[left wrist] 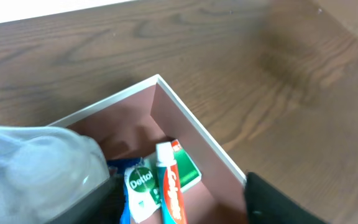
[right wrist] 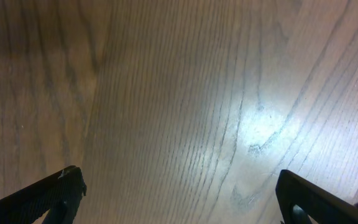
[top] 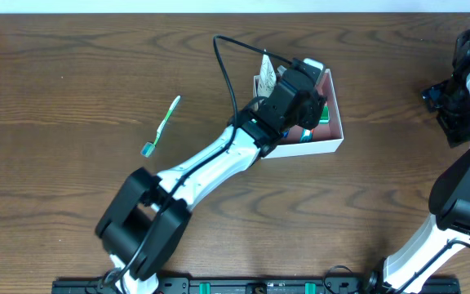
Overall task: Pack container
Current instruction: 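Carry the razor into the box and release it, then withdraw the left gripper and move it to the green toothbrush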
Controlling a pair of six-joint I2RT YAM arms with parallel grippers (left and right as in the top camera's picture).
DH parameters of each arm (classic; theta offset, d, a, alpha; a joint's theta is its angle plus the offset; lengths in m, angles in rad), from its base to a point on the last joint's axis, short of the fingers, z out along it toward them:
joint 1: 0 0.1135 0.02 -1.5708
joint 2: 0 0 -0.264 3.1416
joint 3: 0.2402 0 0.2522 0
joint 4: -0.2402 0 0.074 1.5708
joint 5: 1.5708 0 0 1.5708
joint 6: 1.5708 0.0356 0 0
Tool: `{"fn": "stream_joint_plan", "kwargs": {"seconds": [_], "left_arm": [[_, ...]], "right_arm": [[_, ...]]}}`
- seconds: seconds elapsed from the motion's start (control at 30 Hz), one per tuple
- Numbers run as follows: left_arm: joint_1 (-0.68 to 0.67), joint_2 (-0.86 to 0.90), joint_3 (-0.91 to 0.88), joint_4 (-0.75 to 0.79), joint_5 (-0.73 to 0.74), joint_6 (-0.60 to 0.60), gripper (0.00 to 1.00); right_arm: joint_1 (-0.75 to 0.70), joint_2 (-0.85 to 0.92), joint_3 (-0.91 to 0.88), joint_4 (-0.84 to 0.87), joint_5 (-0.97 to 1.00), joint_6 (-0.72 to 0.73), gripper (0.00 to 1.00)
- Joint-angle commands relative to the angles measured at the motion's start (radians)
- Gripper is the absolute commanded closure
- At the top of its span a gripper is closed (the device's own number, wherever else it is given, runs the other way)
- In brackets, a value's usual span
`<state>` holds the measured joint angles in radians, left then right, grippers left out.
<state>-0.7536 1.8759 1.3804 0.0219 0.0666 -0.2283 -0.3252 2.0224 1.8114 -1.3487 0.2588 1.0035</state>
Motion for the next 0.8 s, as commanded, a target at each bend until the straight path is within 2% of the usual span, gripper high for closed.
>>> {"fn": "stream_joint_plan", "kwargs": {"seconds": [0.0,0.03,0.1,0.27,0.4,0.63,0.77], "left_arm": [[0.005,-0.155,0.004,-0.047,0.002,0.022,0.24],[0.007,-0.193,0.004,-0.083,-0.002,0.043,0.14],[0.015,-0.261,0.004,-0.154,-0.022,0.08,0.0],[0.06,-0.448,0.004,-0.391,-0.122,0.097,0.02],[0.138,-0.528,0.004,-0.609,-0.329,0.097,0.02],[0.338,-0.463,0.003,-0.76,-0.341,0.217,0.02],[0.429,-0.379,0.003,-0.782,-0.34,0.218,0.02]], "right_arm": [[-0.002,0.005,0.005,-0.001,0.014,0.013,0.01],[-0.002,0.005,0.005,-0.001,0.014,0.013,0.01],[-0.002,0.005,0.005,-0.001,0.014,0.013,0.01],[-0.002,0.005,0.005,-0.002,0.014,0.013,0.01],[-0.002,0.005,0.005,-0.001,0.014,0.013,0.01],[-0.002,0.005,0.005,-0.001,0.014,0.013,0.01],[-0.002,0.005,0.005,-0.002,0.014,0.013,0.01]]}}
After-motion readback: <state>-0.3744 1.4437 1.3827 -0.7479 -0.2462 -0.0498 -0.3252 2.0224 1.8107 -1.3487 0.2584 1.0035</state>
